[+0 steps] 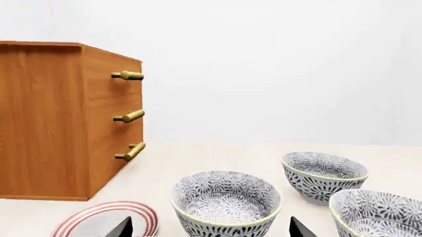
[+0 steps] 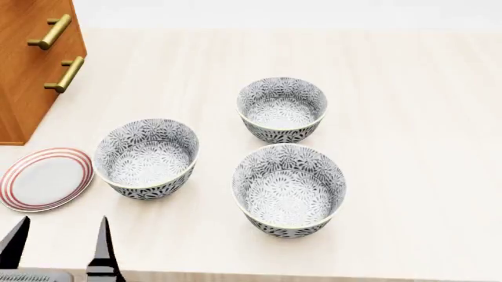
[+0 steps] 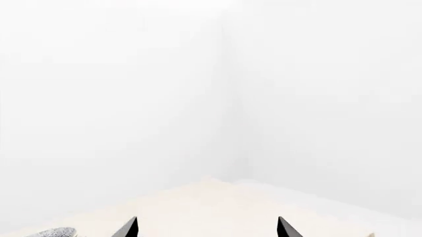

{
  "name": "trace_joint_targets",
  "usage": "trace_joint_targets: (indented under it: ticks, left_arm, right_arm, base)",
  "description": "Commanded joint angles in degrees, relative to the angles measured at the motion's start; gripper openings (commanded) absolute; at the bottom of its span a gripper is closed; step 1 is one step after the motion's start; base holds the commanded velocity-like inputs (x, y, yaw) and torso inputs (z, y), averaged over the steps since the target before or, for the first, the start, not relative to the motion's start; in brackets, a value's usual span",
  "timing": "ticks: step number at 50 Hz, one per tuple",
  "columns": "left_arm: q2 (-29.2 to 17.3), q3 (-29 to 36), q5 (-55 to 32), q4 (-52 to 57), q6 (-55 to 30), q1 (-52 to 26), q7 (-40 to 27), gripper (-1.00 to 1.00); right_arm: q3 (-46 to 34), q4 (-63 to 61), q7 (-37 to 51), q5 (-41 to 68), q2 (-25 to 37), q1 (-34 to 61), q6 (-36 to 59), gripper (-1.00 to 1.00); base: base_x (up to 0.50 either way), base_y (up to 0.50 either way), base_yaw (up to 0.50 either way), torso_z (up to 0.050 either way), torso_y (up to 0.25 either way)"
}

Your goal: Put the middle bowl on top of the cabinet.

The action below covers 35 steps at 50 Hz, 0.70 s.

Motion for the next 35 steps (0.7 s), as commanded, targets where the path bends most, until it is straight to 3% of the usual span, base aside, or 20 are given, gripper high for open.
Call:
trace_joint_targets:
  ticks: [1,6,14,35]
  left_arm:
    - [1.6,-2.6,-0.8,28.3,-8.2,-1.6,-8.1,1.0]
    - [1.4,-0.9,4.0,29.5,-11.9,-2.5,-12.1,1.0]
    - [0.6,0.0,1.7,29.1,-12.9,-2.4,-12.9,1.0]
    - [-1.6,-0.5,-2.0,26.5,-13.3,-4.5,-13.8,1.0]
  right_arm:
    - [10.1,-10.2,3.8,3.6,-0.5,-12.5,-9.1,1.0]
    - [11.6,-8.2,2.5,5.7,0.8,-15.2,-11.5,1.0]
    - [15.8,-8.3,-0.3,12.0,0.3,-20.7,-16.8,1.0]
    - [13.5,-12.5,3.9,4.8,-0.1,-17.4,-10.4,1.0]
  base:
    - [0.0,0.0,0.0,0.0,0.0]
    - [0.0,0.27,0.0,0.0,0.0]
    - [0.0,0.5,0.0,0.0,0.0]
    - [0.0,0.46,0.0,0.0,0.0]
